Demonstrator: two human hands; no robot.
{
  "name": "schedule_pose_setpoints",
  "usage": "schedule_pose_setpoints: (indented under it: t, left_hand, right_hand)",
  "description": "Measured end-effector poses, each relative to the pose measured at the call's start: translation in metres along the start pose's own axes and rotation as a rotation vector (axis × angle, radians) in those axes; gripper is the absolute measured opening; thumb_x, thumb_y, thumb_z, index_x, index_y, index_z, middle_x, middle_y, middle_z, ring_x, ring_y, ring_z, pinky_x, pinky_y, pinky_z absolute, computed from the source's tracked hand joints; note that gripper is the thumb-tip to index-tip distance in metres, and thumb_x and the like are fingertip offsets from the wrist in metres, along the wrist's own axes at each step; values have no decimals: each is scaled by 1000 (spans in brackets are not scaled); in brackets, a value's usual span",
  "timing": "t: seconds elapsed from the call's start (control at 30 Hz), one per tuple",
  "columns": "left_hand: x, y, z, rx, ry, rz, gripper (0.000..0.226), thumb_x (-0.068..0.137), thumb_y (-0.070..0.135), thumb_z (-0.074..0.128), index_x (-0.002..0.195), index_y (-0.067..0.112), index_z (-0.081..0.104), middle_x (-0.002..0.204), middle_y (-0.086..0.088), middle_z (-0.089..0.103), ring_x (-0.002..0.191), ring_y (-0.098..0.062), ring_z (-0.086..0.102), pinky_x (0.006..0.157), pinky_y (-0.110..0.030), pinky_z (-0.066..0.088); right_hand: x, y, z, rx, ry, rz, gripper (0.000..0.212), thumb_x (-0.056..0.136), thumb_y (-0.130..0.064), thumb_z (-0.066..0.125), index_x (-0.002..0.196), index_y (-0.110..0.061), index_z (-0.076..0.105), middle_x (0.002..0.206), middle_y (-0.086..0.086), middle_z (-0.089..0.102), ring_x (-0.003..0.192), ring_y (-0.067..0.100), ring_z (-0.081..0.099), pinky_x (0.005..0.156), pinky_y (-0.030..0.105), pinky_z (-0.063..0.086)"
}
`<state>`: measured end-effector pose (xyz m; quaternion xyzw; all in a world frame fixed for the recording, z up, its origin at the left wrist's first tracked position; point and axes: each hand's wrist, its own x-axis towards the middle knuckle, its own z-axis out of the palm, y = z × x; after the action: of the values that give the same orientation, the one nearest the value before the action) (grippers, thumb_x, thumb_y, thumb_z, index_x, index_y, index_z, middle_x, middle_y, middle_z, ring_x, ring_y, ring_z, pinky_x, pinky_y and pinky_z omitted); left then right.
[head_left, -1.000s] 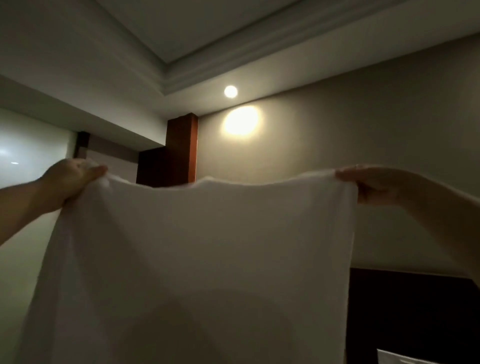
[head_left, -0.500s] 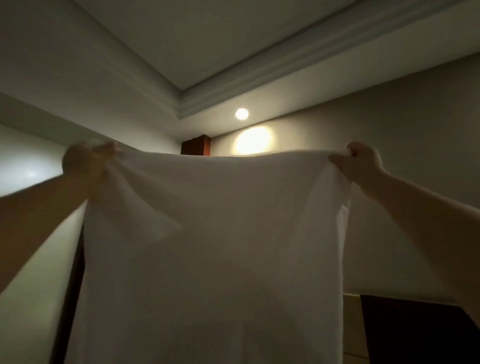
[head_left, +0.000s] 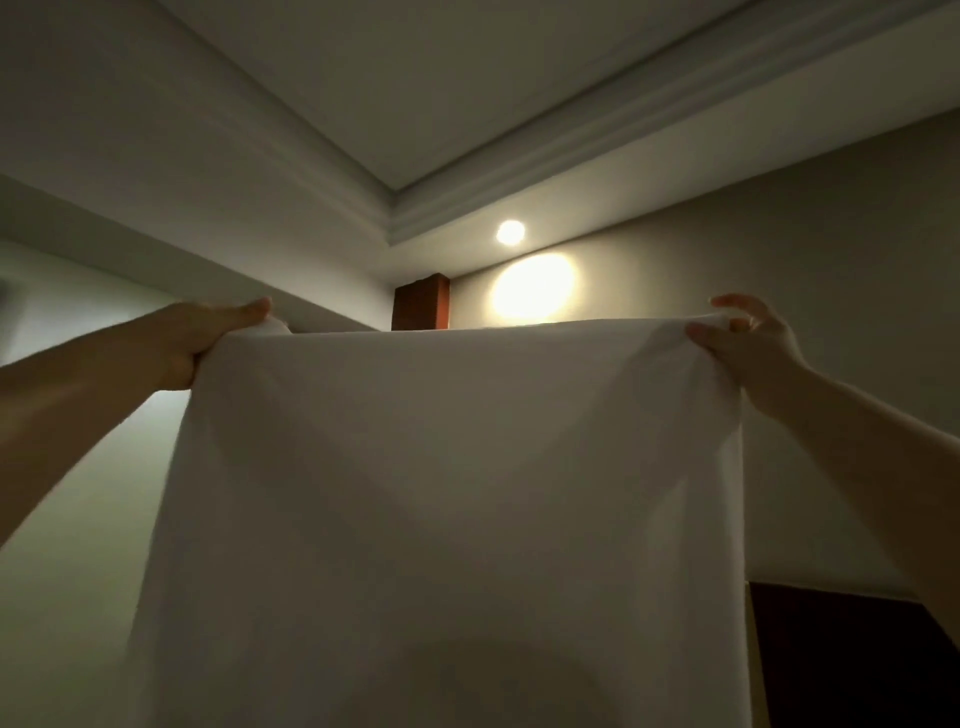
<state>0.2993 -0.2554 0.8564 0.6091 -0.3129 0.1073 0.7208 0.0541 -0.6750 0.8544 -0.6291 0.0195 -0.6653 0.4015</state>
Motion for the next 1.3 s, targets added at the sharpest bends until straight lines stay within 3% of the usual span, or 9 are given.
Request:
schedule_pose_setpoints:
  t: [0.1,0.23,0.3,0.4,0.67,0.83,1.07,1.17,1.3]
  left_hand:
    - [-17,-29,-5,-21,-17,-50,22,91,33,56,90,11,59,76,-9,66,65,-19,63,41,-22,52]
    - [-33,-73,-10,33,-39,-19,23,93,33,54,96,10,59,102,-14,56,79,-18,55,69,-31,50]
    - [-40,-89,-10,36,-26,12,21,92,35,54,89,14,58,95,-11,55,78,-17,52,77,-34,45]
    - [-46,-108,-9,64,39,80,17,92,37,56,87,20,59,88,-2,56,85,-18,52,84,-35,44]
    - [-79,-176,11,251,114,135,17,95,30,52,98,14,54,101,-5,54,93,-21,50,81,-31,41]
    - [-89,-215,-12,433,229,171,14,95,26,54,93,12,52,95,-8,54,88,-20,48,75,-26,36]
    - [-113,-231,-66,-20,-193,-288,26,95,12,46,91,25,68,82,8,69,66,-2,63,59,-15,54]
    - [-134,-254,-84,-64,-148,-344,45,94,-1,42,85,28,75,84,6,69,65,-3,65,61,-16,55]
    - [-114,-244,-67,-37,120,-238,29,93,-5,45,87,18,61,84,-3,60,55,-1,63,56,-16,54]
  right_hand:
    - [-29,22,3,-6,27,63,42,82,-7,70,121,-11,58,78,-6,51,64,4,46,44,3,39]
    - [-57,57,-1,-190,-7,83,36,82,-12,71,117,-10,60,92,5,60,79,16,54,58,13,46]
    - [-71,73,-4,-274,-25,98,33,84,-15,70,115,-9,60,102,10,59,90,21,53,72,25,45]
    - [-93,93,-11,-257,-16,150,34,85,-15,68,117,-7,59,104,12,57,91,21,52,63,19,45]
    - [-170,135,-10,-488,-31,198,20,91,-11,57,110,-9,58,104,12,59,100,30,54,81,33,42]
    - [-202,147,-9,-537,34,161,15,93,-14,53,107,-9,56,98,9,57,88,22,49,73,23,32]
    - [-225,159,4,-552,-88,216,31,94,-18,53,125,-12,48,105,7,54,97,24,52,78,25,35]
    - [-243,173,7,-445,-131,307,34,94,-22,56,126,-13,48,115,9,54,103,22,52,80,27,39]
    - [-217,175,30,-270,-113,336,38,90,-24,63,125,-13,50,111,6,55,98,18,52,80,24,46]
